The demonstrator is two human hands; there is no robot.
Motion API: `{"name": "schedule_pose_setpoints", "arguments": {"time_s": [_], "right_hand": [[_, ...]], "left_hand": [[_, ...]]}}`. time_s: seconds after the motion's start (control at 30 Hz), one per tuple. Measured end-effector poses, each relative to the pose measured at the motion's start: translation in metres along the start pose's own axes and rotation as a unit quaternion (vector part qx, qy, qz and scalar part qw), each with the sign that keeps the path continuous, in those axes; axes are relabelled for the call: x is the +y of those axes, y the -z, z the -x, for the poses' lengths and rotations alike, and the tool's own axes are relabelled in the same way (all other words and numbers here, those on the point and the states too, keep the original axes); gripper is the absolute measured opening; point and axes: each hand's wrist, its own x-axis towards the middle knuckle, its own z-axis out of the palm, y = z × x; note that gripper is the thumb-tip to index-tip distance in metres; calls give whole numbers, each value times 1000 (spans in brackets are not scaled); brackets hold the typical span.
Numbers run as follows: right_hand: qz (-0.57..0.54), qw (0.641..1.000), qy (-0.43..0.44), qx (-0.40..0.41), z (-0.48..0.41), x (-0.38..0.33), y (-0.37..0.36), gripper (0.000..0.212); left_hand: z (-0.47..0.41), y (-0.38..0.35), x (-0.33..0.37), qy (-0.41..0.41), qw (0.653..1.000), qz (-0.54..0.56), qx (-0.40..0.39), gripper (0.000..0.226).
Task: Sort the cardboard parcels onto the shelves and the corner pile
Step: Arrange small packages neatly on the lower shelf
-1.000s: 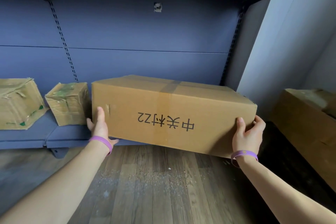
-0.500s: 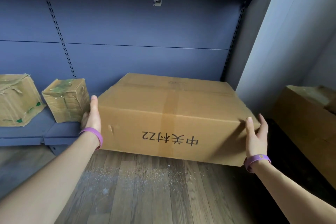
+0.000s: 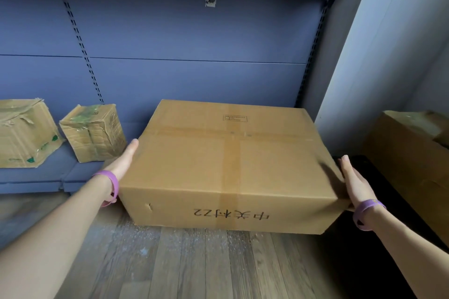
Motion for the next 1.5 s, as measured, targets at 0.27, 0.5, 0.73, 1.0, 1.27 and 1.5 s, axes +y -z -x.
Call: {"name": "schedule_pose_setpoints", "arguments": {"time_s": [0.27, 0.5, 0.73, 1.0, 1.27, 1.5], "right_hand": [[57, 997, -47, -21, -3, 4, -7, 69], [46, 997, -57, -7, -8, -3, -16, 64], [15, 1000, -27, -5, 0, -16, -15, 54], [-59, 998, 13, 3, 2, -51, -5, 38], [-33, 994, 90, -48, 12, -54, -1, 83], [-53, 990, 122, -38, 17, -63, 4, 80]], "left_hand": [[-12, -2, -8, -37, 997, -70, -23, 83], [-18, 1, 8, -75, 992, -90, -56, 61], [-13, 3, 18, -68, 993, -95, -7, 61], [-46, 27, 35, -108, 990, 79, 41, 93], [46, 28, 57, -171, 980, 99, 16, 95], [46, 38, 73, -93, 980, 172, 41, 102]]}}
